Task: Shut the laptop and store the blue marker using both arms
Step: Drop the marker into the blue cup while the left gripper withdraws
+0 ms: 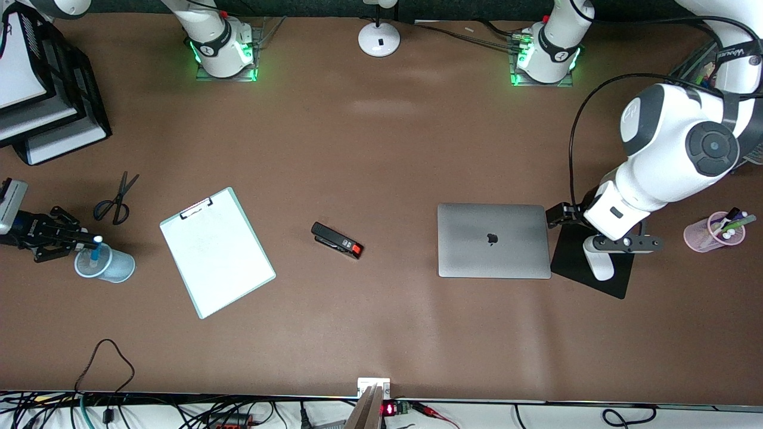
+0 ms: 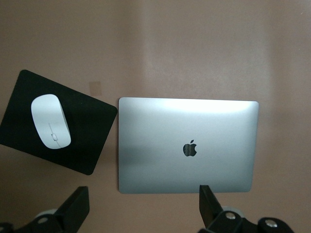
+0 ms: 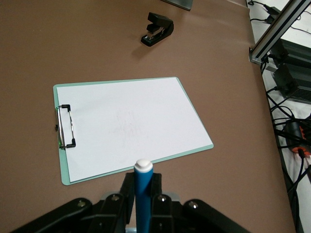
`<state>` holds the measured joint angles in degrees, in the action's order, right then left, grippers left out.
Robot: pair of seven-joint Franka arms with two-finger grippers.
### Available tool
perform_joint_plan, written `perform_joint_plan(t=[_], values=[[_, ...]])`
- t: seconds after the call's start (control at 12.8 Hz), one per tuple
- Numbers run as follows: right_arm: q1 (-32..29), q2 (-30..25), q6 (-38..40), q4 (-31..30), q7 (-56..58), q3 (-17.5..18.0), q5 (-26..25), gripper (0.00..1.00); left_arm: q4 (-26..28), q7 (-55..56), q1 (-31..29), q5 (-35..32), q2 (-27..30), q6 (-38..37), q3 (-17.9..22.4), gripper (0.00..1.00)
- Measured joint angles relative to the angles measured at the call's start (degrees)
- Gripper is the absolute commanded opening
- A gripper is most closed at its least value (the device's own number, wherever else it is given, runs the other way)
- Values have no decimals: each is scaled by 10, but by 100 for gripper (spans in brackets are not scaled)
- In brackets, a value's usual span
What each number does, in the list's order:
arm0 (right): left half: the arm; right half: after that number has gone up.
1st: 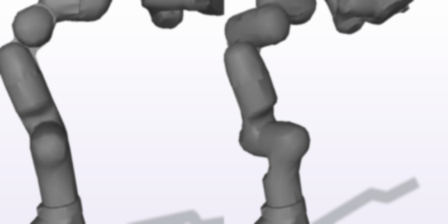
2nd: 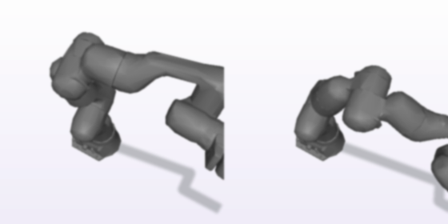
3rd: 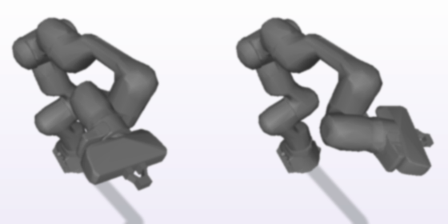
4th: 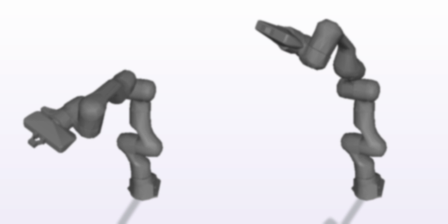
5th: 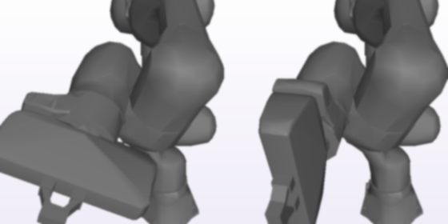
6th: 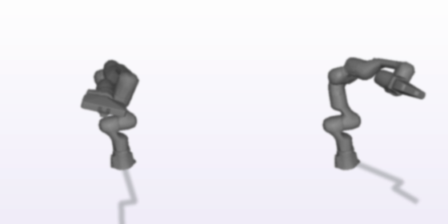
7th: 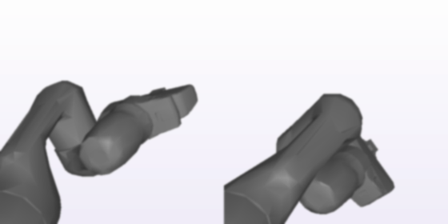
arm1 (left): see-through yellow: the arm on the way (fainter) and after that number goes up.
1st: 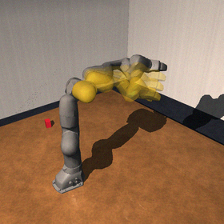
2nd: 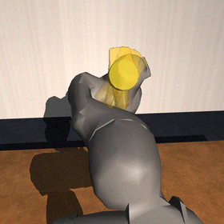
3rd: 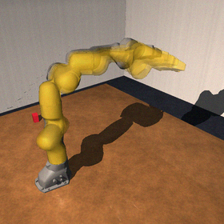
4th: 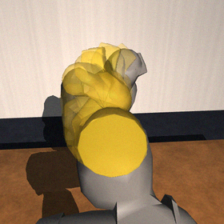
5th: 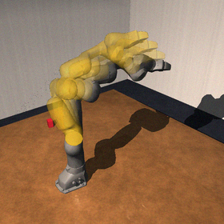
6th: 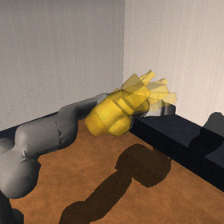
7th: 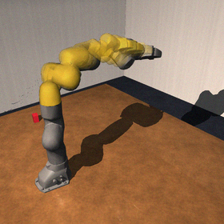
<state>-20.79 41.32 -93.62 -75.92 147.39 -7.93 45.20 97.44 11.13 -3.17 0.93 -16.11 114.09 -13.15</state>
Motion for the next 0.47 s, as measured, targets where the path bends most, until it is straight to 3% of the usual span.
perform_joint_plan(t=[0.47], values=[[-10, 18, -25, 1, 15, 0, 6, 5, -43, -3, 0, -34, 6, -14, -2, 100]])
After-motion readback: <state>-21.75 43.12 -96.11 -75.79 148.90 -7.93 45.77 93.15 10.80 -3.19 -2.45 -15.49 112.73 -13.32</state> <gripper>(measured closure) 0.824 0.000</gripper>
